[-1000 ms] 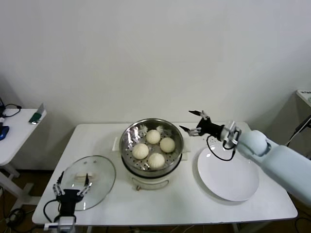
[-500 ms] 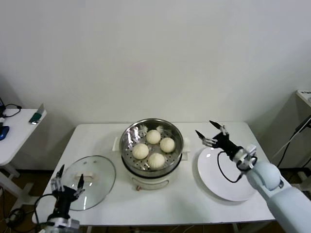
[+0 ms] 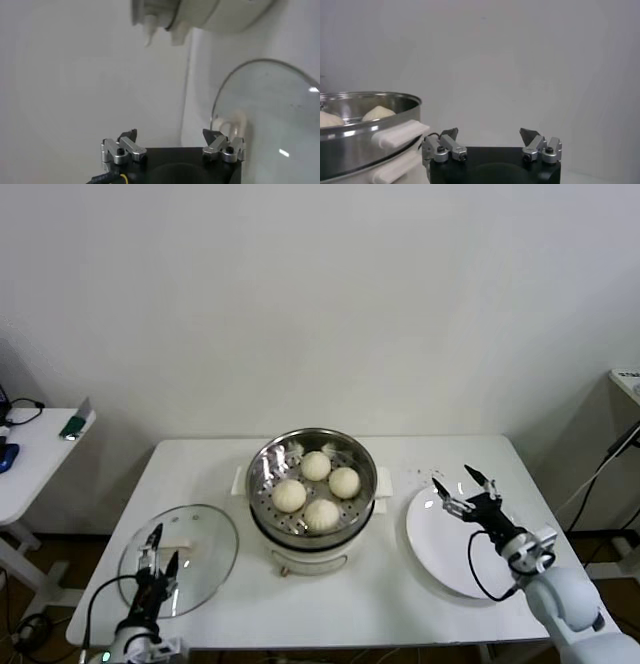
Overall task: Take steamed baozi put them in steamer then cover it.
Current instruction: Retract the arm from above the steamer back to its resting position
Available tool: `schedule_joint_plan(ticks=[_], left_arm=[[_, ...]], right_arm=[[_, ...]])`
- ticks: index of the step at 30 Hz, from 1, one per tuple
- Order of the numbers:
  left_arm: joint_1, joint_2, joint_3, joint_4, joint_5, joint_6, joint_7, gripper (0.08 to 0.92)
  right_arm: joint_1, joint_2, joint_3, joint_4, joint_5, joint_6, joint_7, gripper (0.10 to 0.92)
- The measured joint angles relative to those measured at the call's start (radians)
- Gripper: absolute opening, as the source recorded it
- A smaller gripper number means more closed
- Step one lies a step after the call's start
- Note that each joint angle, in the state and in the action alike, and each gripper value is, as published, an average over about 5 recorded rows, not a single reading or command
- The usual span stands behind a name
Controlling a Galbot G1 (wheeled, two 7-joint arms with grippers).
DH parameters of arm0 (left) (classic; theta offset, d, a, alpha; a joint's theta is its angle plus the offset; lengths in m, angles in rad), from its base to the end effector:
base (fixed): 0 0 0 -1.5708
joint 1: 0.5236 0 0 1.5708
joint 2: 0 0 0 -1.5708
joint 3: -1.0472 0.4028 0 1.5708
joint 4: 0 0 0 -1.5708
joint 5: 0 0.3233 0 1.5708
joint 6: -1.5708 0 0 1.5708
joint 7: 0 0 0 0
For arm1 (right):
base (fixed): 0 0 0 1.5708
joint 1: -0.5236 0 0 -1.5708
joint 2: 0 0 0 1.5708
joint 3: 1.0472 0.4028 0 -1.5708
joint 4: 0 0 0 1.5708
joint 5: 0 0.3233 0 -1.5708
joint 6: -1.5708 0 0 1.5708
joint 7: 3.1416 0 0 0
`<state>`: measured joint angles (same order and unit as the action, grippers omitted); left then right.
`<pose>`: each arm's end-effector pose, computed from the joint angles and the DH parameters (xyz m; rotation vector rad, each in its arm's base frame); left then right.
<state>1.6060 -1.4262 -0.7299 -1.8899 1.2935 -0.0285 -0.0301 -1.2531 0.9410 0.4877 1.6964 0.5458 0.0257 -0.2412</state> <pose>0.1015 0.1056 -0.4045 -0.0472 -2.1309 -2.0097 0.2525 -0.2041 -0.3588 0.5282 -2.9911 0.0876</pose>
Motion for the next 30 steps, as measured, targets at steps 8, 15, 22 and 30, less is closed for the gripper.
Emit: schedule_joint_plan(ticks=[8,15,22,30], left_arm=[[-0.047,0.004,0.010,0.088,0.111,0.005,-0.026,0.823],[-0.098,0.009,0.013,0.169,0.155,0.010,-0.063,0.823],[-0.158,0.021,0.021,0.247,0.170,0.019,-0.104,0.823],[-0.227,0.035,0.035,0.322,0.167,0.027,-0.137,0.778]], right_arm=[[-0.037,0.039,0.035,0.002,-0.031,-0.004,0.002,0.823],[-0.058,0.059,0.058,0.004,-0.054,-0.005,0.003,0.823],[-0.070,0.072,0.071,0.001,-0.074,-0.005,0.003,0.823],[-0.077,0.082,0.074,-0.004,-0.094,-0.003,0.000,0.823]])
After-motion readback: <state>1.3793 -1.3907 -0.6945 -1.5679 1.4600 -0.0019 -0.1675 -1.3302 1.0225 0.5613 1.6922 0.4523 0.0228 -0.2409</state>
